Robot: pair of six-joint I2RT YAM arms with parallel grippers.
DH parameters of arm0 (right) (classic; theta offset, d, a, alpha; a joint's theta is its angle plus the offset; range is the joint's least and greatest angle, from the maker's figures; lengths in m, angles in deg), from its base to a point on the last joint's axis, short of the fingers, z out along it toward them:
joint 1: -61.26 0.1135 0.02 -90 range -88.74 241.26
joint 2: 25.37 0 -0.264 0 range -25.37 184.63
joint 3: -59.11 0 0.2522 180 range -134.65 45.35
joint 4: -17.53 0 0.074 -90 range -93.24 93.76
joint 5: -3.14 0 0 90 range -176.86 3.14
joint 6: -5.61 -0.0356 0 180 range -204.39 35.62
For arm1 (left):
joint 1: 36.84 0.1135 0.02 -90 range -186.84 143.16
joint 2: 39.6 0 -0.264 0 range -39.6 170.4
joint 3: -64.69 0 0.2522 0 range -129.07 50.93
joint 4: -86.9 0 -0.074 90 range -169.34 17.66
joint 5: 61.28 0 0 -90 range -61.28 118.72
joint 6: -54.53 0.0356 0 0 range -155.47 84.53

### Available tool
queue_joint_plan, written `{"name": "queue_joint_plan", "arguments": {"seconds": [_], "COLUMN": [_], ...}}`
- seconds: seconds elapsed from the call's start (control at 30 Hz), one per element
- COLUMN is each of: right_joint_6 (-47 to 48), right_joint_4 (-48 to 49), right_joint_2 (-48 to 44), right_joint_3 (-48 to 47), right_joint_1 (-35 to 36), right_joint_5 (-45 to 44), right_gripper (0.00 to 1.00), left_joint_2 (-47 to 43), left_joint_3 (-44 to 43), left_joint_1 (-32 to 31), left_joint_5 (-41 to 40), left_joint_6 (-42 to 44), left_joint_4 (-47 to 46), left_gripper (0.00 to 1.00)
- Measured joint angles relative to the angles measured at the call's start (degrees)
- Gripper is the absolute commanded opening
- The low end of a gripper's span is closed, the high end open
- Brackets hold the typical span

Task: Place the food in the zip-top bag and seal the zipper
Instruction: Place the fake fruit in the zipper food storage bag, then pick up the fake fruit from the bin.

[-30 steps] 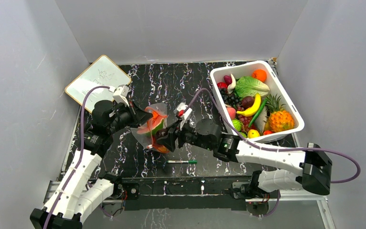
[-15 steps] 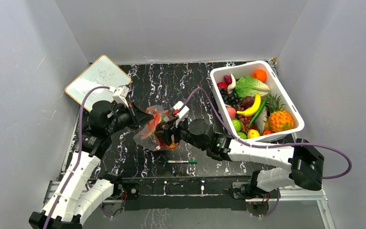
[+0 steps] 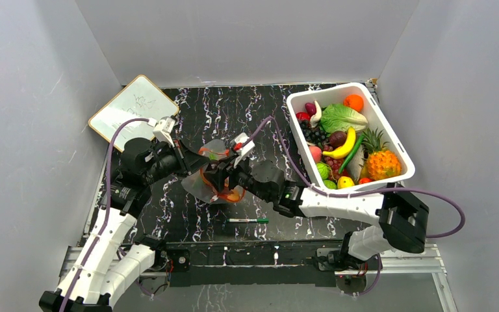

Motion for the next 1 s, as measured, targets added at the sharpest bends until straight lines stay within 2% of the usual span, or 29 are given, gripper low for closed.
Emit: {"name": "queue_joint_plan", "arguments": {"seconds": [0.07,0.2,0.4,0.6,1.0], "right_joint_6": [-0.7,-0.9,-0.5,0.2,-1.0], "right_joint_4": [1.7,2.6,-2.5,-13.3,-37.4], "right_joint_2": [1.1,2.3,2.2,-0.6,-2.8], "right_joint_3": [0.1,0.1,-1.7,-5.4,-19.7], "right_joint_1": [0.0,0.0,0.0,0.0,-1.6], "right_joint_5": [-0.1,-0.2,-1.4,-1.1,0.4], "right_gripper": [0.51,0.64,0.78,0.76,0.70], "left_joint_2": [-0.3,-0.5,-0.5,-0.5,-1.0], "left_joint_3": [0.0,0.0,0.0,-0.2,-0.3], "left_joint_1": [0.0,0.0,0.0,0.0,0.0], "left_joint_5": [-0.1,-0.3,-1.2,-2.6,-7.8], "left_joint_6": [0.0,0.0,0.4,1.5,6.8], "left_joint_4": [0.0,0.3,0.5,1.3,1.6], "left_gripper": [0.00,0.00,0.00,0.00,0.00]}}
